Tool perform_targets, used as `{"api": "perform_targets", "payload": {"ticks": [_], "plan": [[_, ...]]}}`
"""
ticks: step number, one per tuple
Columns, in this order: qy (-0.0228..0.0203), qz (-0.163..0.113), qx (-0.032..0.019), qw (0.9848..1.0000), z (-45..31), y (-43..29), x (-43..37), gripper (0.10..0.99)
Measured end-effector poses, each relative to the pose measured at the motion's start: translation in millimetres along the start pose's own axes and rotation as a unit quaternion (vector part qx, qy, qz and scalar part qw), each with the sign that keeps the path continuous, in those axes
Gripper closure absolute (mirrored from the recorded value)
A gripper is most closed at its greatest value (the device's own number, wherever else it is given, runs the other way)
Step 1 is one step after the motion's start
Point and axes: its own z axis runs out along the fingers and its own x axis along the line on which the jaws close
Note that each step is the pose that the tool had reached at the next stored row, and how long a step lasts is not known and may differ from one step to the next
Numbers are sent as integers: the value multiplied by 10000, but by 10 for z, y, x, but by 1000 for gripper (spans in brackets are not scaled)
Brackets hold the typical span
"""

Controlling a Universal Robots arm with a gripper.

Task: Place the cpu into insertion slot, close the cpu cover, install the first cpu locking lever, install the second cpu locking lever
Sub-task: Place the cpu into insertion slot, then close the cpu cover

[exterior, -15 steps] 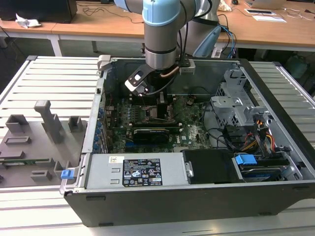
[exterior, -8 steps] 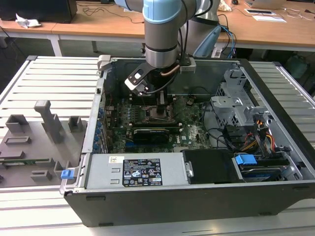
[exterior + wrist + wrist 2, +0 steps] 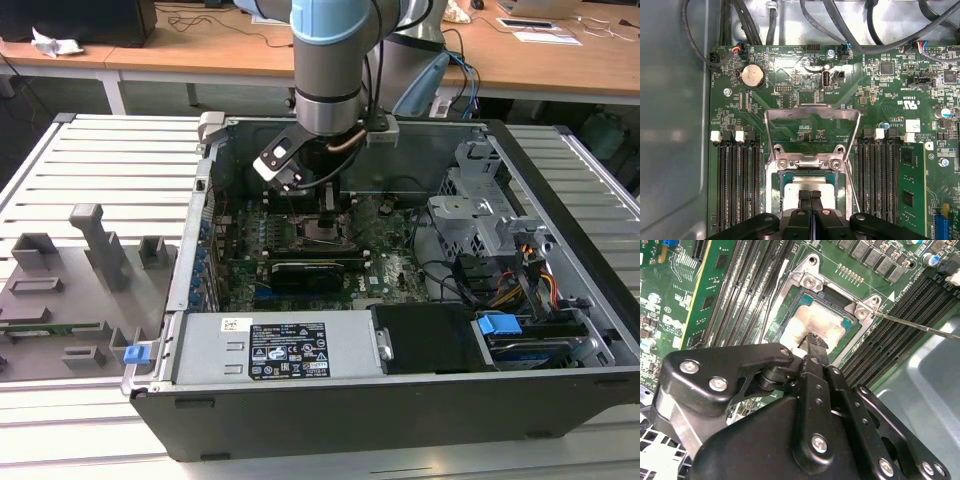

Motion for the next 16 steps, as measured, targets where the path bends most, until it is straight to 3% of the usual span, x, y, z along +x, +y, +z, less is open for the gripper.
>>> {"api": "perform_targets", "payload": {"ticks": [7, 16], "plan": [[-1, 0, 0, 10000, -20, 1, 0, 980], [-1, 0, 0, 10000, -121, 9, 2, 980]]}}
